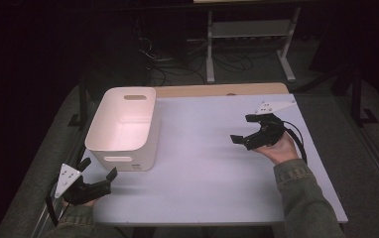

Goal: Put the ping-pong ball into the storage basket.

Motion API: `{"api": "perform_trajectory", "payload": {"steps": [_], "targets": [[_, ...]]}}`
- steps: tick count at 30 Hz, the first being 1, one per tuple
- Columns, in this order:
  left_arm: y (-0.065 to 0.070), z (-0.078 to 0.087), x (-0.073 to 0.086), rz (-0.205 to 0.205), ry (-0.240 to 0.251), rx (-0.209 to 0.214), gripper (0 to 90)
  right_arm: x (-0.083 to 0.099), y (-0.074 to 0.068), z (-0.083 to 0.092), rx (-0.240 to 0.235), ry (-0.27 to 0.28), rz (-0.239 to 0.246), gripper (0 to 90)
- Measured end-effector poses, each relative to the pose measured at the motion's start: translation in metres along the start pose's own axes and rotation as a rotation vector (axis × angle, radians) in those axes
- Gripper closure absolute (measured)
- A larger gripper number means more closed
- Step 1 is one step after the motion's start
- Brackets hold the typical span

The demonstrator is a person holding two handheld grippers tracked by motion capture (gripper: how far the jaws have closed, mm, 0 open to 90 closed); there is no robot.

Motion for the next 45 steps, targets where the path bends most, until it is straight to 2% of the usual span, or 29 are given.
{"api": "perform_trajectory", "payload": {"steps": [15,33,45], "targets": [[0.000,0.000,0.000,0.000,-0.006,-0.007,0.1,0.031,-0.003,0.022,0.060,0.056,-0.046,0.0],[-0.001,0.000,0.000,0.000,-0.004,-0.005,0.1,0.063,-0.007,0.035,0.114,0.076,-0.080,0.0],[-0.001,0.001,0.000,0.007,-0.001,-0.005,0.1,0.086,-0.010,0.042,0.169,0.090,-0.098,0.0]]}}
Point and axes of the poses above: each handheld gripper's, and its own axes: z roughly backward along the jaws, x roughly out of its underside, y roughly to its right, the point moved 6 cm from there along -z, roughly forward along the jaws, and after that the axes turned 10 degrees about -x, right-handed, at the moved point
